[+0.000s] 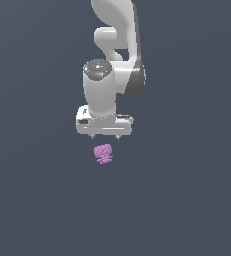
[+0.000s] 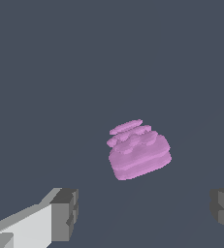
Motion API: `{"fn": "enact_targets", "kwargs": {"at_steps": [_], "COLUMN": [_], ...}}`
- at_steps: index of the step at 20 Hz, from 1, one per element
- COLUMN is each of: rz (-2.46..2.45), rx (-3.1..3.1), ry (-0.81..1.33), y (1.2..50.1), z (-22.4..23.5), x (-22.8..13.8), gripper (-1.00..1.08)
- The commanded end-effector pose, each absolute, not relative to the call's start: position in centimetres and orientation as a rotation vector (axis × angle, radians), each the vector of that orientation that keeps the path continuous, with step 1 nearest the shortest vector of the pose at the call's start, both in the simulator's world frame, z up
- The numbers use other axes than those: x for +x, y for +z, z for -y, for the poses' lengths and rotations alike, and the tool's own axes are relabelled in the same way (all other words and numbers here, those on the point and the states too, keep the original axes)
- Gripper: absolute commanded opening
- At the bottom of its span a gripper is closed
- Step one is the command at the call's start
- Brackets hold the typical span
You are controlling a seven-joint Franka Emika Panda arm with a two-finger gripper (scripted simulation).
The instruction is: Pick up the object and move it to a goal position.
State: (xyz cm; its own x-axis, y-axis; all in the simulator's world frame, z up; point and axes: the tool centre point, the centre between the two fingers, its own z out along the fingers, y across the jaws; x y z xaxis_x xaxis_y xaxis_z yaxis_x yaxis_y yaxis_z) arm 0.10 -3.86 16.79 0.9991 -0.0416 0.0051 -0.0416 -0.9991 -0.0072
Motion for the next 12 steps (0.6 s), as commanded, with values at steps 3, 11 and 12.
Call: {"fn": "enact_targets", "kwargs": {"at_steps": [3,11,12], "rz": [-0.07,-0.129,-0.129], "rx": [-3.135,-3.146,-3.146], "ry": [-0.011,-0.058,-0.06], "y": [16.9,17.9,17.9], "z": [4.0,5.6,5.7], "x": [0.1,0.4,0.5], "gripper": [1.0,1.0,1.0]}}
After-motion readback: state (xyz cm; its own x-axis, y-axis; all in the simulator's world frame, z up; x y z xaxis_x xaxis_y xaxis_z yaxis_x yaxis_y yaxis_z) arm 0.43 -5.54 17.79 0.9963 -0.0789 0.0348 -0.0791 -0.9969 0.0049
